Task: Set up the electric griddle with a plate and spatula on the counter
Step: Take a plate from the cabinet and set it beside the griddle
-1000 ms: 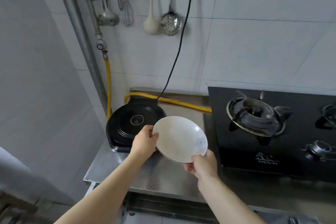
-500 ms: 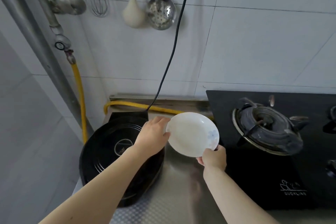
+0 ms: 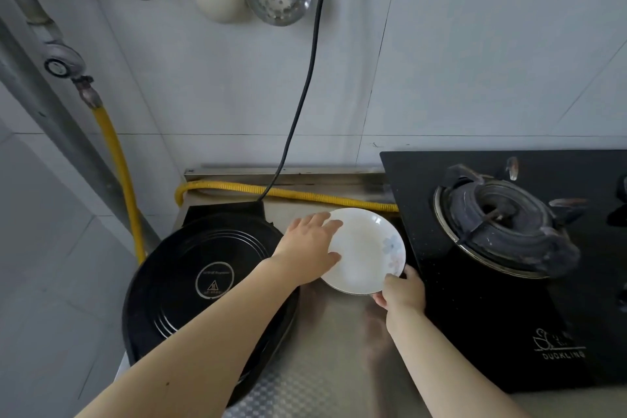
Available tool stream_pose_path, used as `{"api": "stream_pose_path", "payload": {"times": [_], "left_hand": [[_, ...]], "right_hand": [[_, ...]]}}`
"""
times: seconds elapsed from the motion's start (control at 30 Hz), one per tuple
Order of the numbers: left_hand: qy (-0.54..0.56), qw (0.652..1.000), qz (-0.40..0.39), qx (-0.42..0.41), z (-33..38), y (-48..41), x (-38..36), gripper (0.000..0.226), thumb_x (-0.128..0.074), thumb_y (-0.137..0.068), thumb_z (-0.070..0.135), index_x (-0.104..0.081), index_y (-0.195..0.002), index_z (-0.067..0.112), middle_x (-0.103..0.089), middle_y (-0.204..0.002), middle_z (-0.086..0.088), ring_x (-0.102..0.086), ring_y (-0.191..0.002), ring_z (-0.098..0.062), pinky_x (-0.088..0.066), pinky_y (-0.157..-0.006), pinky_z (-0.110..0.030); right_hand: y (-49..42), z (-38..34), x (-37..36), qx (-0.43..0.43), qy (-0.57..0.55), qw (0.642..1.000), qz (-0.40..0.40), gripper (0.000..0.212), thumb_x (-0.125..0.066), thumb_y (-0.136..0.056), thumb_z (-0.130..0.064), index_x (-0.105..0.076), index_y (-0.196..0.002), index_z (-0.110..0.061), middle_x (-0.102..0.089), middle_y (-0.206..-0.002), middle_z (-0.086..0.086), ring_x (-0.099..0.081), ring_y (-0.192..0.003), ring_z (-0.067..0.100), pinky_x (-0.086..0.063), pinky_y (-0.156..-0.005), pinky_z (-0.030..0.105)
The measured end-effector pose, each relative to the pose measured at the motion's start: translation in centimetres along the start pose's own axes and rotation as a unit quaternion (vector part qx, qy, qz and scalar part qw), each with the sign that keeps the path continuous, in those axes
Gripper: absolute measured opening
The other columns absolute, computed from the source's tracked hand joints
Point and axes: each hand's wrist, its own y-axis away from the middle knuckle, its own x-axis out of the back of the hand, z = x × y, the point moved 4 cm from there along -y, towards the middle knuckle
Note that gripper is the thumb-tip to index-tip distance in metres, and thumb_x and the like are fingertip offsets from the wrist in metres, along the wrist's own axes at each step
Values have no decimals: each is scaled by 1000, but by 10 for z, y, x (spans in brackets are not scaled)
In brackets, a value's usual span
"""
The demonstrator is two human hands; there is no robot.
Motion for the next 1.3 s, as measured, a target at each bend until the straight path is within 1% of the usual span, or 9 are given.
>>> {"api": "stream_pose_path", "payload": {"times": [0.17,0.3,0.43,0.53,0.73,0.87,1.03,1.13,1.3], "left_hand": [[-7,1000,-2,-4,1,4,-2,61,-54,-91,37,-30,-145,25,-26,-155,-4,-25,-141,-24,-17,-116,-41],[-6,1000,-3,-2,-1,8,-1,59,-53,-91,35,-31,-144,24,-26,-155,-4,-25,-141,-25,-17,-115,-41],[-3,1000,-5,2,-2,13,-5,58,-54,-91,33,-32,-144,25,-26,-155,-5,-25,-141,-26,-17,-115,-42],[37,999,6,6,5,11,-2,58,-57,-89,32,-36,-142,25,-29,-154,-5,-29,-139,-27,-21,-114,-44],[153,983,104,-10,45,17,-10,49,-60,-87,25,-47,-134,21,-43,-144,-4,-42,-128,-27,-34,-107,-41],[173,975,142,-13,59,37,-12,54,-60,-86,20,-43,-137,20,-45,-143,-6,-47,-124,-26,-42,-96,-34],[194,960,202,9,80,84,-14,48,-58,-86,16,-47,-133,19,-48,-138,-3,-58,-106,-24,-43,-78,-25],[192,946,260,24,101,127,-19,44,-58,-85,9,-53,-128,16,-55,-128,-4,-59,-103,-23,-47,-82,-29],[217,915,335,53,140,214,-57,37,-56,-82,6,-59,-117,16,-61,-110,2,-57,-100,-10,-45,-84,-22]], "right_hand": [[2,4,4,-5,30,1000,4,51,-37,-83,1,-61,-123,-20,-67,-106,9,-57,-72,25,-49,-49,27],[6,3,8,0,63,998,7,57,-37,-80,3,-60,-126,-22,-70,-102,11,-55,-54,19,-60,-70,42],[14,1,13,-5,53,999,8,59,-44,-87,1,-45,-141,-21,-68,-106,9,-59,-57,17,-59,-80,44],[27,-4,16,-4,11,1000,-6,56,-47,-90,2,-44,-142,-17,-64,-98,8,-61,-61,16,-59,-79,41],[59,-3,32,27,15,999,-45,38,-45,-91,4,-58,-123,-12,-61,-117,13,-63,-64,15,-58,-72,32],[73,-4,54,58,34,993,-95,25,-50,-89,5,-68,-93,-12,-70,-97,15,-67,-68,19,-59,-70,27],[85,7,92,79,48,987,-134,30,-44,-89,6,-69,-89,-10,-69,-81,12,-67,-73,22,-59,-69,28],[97,18,118,84,43,982,-163,29,-44,-91,5,-69,-94,-9,-71,-80,12,-68,-73,21,-59,-67,27],[125,51,174,121,33,965,-228,27,-49,-88,2,-72,-89,-13,-74,-68,2,-69,-62,12,-60,-63,24]]}}
